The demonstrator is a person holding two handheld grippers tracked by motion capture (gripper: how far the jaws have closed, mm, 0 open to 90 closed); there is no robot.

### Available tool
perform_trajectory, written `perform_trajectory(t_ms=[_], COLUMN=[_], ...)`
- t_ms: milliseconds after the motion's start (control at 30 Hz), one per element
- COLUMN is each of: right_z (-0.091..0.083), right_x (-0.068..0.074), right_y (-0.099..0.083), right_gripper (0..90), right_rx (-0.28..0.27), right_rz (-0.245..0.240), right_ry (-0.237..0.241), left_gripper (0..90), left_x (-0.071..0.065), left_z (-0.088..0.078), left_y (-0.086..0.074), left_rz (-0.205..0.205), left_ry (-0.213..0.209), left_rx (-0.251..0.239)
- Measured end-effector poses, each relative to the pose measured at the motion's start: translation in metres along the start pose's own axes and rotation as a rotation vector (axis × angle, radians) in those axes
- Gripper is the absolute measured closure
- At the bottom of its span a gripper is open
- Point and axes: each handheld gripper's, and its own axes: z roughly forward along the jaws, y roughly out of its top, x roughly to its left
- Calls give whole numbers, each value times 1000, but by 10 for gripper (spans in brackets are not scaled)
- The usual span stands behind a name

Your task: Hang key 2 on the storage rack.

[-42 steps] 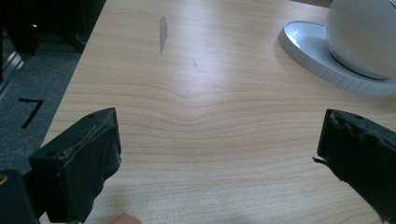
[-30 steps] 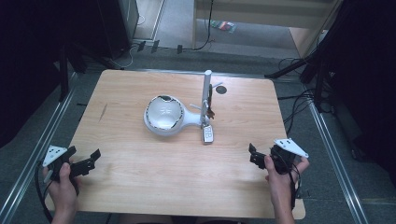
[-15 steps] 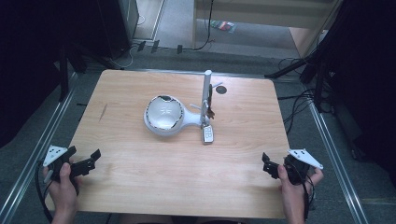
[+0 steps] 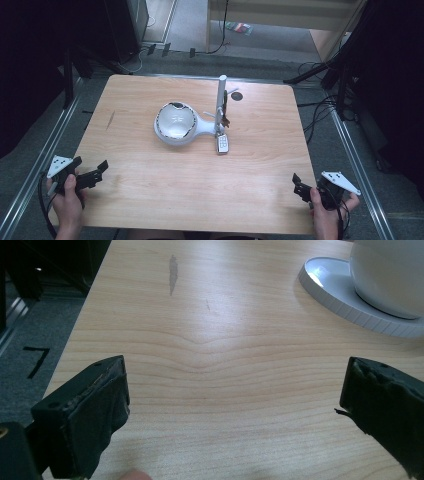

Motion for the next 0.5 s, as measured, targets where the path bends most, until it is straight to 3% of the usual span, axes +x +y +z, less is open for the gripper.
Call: perform_trajectory(t_ms=[500], right_z=[-15], right_x=[-33], right_y=[-24], right_gripper=[0], right_rx=[10], right_rz=[33], right_ry=[-11], left_gripper=[0], left_x=[-1], left_z=[0], left_y=[0], left_rz=[7], left_ry=[5], left_rx=[-1])
